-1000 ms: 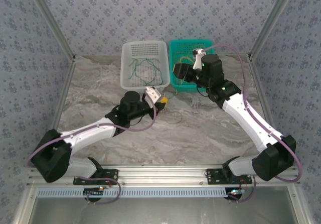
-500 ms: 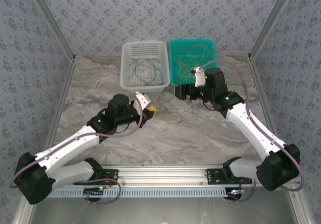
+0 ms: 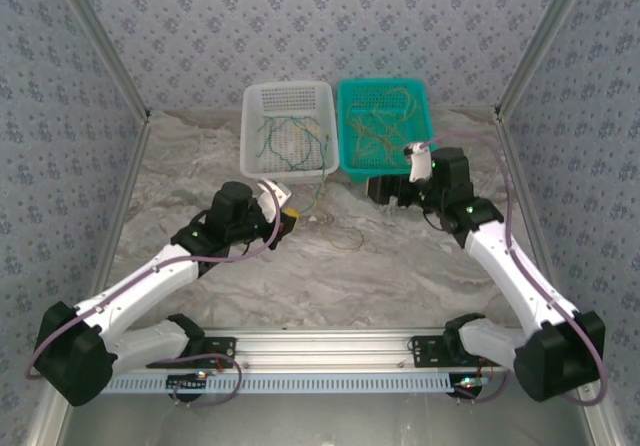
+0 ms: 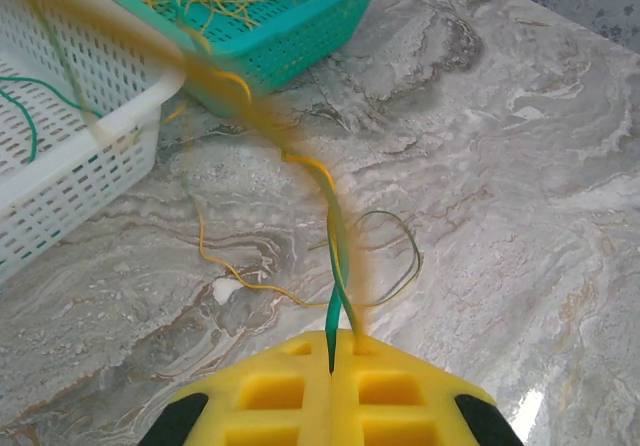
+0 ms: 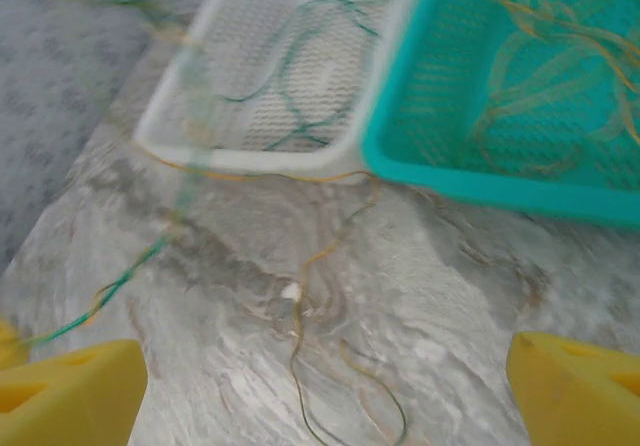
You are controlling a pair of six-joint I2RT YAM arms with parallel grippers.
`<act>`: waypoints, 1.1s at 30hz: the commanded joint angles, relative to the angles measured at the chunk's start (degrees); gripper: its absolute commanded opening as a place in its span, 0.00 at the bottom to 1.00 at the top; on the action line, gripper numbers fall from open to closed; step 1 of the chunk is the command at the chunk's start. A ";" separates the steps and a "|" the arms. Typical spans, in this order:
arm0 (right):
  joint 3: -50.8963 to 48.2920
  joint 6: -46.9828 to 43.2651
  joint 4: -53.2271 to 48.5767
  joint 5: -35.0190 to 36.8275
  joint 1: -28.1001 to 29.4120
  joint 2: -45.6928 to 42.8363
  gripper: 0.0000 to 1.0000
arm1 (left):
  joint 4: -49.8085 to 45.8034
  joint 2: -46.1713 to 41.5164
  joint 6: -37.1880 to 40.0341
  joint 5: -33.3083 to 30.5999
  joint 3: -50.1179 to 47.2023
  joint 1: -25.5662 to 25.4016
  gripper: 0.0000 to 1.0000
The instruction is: Untangle the cables
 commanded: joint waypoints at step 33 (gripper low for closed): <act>-13.11 -1.54 40.04 9.76 16.44 -0.47 0.64 | 14.69 5.44 -37.39 31.90 9.47 13.83 0.00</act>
